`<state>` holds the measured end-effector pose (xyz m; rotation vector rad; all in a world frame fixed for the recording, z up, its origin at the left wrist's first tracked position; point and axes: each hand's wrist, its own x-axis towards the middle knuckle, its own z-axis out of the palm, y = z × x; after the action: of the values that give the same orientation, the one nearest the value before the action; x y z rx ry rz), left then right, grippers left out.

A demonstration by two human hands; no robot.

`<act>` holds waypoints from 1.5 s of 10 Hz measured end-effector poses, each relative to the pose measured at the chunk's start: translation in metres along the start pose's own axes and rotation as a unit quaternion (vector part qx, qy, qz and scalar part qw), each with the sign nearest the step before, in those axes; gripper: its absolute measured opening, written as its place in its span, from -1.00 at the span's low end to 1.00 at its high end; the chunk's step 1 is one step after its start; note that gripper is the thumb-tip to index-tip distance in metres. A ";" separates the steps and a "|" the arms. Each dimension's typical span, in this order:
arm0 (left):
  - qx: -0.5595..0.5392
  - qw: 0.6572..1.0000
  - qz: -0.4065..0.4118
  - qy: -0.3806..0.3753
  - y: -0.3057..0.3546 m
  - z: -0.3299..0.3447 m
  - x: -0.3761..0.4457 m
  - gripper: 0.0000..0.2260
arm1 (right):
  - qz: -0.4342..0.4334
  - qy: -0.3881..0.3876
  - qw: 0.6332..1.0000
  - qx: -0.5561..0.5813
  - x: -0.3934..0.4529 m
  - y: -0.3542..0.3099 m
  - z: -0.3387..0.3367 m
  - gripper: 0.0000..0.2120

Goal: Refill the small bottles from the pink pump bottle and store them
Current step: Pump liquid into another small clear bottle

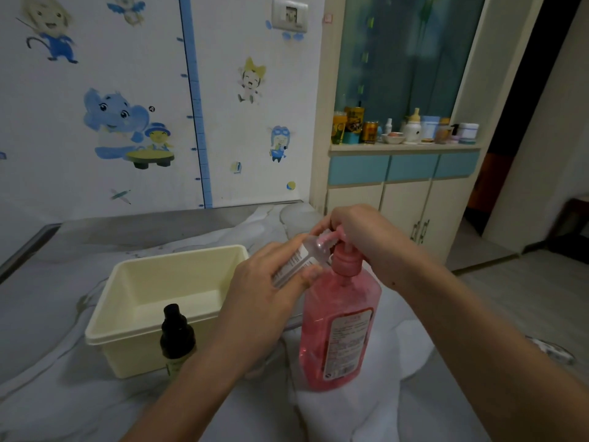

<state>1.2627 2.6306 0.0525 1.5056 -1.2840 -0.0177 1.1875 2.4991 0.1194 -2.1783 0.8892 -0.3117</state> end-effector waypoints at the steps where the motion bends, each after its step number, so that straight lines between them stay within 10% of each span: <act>1: 0.000 1.000 0.005 0.001 0.000 -0.001 -0.001 -0.71 | -0.052 0.021 0.996 0.063 -0.005 0.009 -0.005 -0.77; 3: 0.012 1.000 0.000 0.001 -0.004 0.002 -0.002 -0.69 | -0.028 0.052 0.971 -0.232 0.005 0.001 0.007 -0.65; 6: 0.009 1.000 0.003 0.002 0.002 -0.001 -0.001 -0.69 | -0.021 0.026 0.980 0.194 -0.014 0.004 -0.004 -0.73; 15: 0.024 1.000 0.002 -0.006 -0.002 0.002 -0.001 -0.68 | -0.009 0.107 0.984 0.143 -0.017 0.001 0.011 -0.74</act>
<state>1.2620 2.6299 0.0498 1.5454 -1.3042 0.0062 1.1796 2.5167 0.1123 -1.9107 0.8812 -0.6525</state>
